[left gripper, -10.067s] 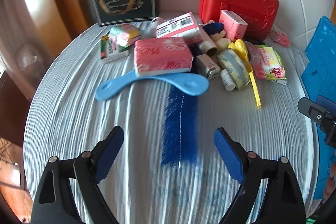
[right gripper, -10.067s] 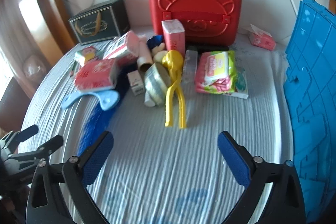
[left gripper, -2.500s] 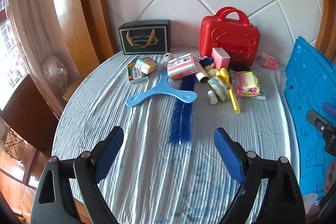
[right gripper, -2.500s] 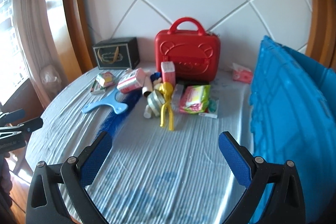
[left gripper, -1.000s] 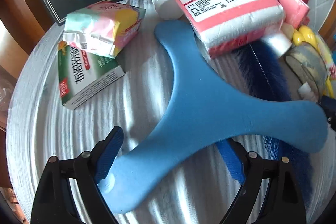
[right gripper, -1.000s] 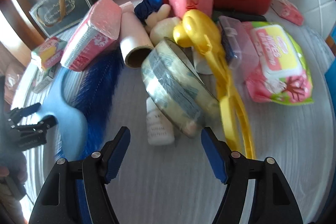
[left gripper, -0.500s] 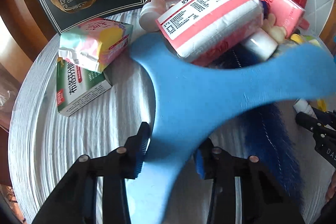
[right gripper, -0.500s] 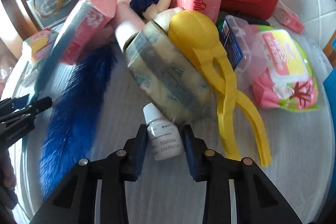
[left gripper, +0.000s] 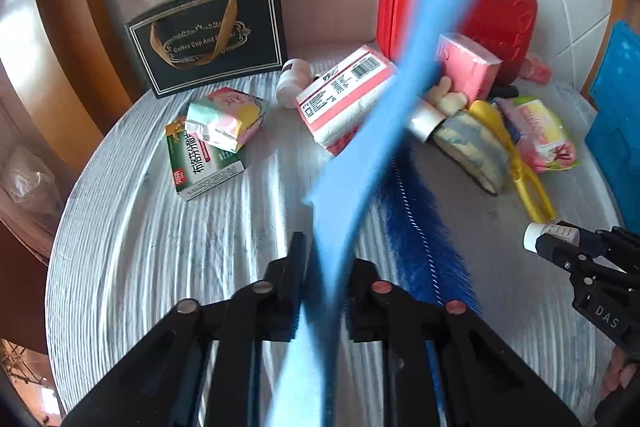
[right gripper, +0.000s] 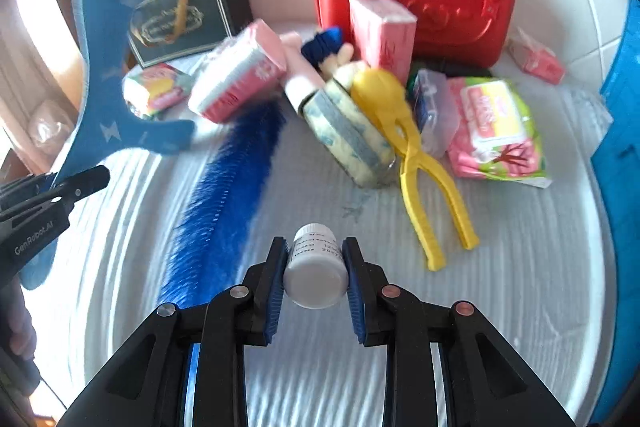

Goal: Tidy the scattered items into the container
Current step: 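Grasp the blue boomerang toy with the left tool while the right tool grasps the white bottle, then carry both items over the blue bin and open the right tool to drop the bottle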

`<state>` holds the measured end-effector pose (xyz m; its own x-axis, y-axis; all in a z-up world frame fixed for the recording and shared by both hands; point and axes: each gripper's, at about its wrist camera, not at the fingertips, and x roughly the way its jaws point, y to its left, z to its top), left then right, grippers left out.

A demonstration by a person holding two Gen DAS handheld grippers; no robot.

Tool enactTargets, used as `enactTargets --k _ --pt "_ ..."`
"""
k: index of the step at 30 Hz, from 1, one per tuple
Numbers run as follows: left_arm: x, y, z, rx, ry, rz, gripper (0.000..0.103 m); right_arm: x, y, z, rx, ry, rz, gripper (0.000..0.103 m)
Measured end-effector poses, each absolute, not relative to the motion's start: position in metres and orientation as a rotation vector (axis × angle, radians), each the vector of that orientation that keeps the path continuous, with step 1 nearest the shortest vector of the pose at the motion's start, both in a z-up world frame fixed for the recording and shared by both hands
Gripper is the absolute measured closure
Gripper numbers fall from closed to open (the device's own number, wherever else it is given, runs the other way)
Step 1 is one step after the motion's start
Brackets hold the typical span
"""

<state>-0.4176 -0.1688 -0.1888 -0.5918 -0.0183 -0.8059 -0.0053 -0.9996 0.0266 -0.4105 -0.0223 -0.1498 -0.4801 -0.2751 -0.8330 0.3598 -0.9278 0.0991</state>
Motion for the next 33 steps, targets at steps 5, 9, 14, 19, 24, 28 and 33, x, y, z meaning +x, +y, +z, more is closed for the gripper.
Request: enactTargets --k 5,9,14,19,24,28,33 --pt "-0.395 -0.168 -0.172 1.387 -0.017 -2.807 0.095 -0.392 -0.023 -0.124 1.272 0.128 -2.434 0.076" --pt "-0.381 -0.161 -0.153 1.343 -0.002 -2.825 0.095 -0.382 -0.017 -0.1 1.217 0.132 -2.448 0.076" --pt "-0.357 -0.136 -0.113 1.23 -0.011 -2.874 0.095 -0.367 -0.003 -0.067 1.114 0.144 -2.471 0.076" --pt "-0.336 -0.101 -0.082 1.121 -0.001 -2.884 0.095 -0.353 0.026 -0.03 0.982 0.157 -2.482 0.076" --pt "-0.316 -0.062 -0.06 1.053 0.0 -2.886 0.095 -0.341 0.057 0.002 0.874 0.192 -2.489 0.076" --pt "-0.296 -0.033 -0.041 1.016 -0.016 -2.932 0.095 -0.322 0.085 0.025 0.811 0.178 -2.531 0.076" --pt "-0.272 0.002 -0.014 0.941 -0.078 -3.045 0.095 -0.283 0.129 0.06 0.721 0.126 -2.653 0.076"
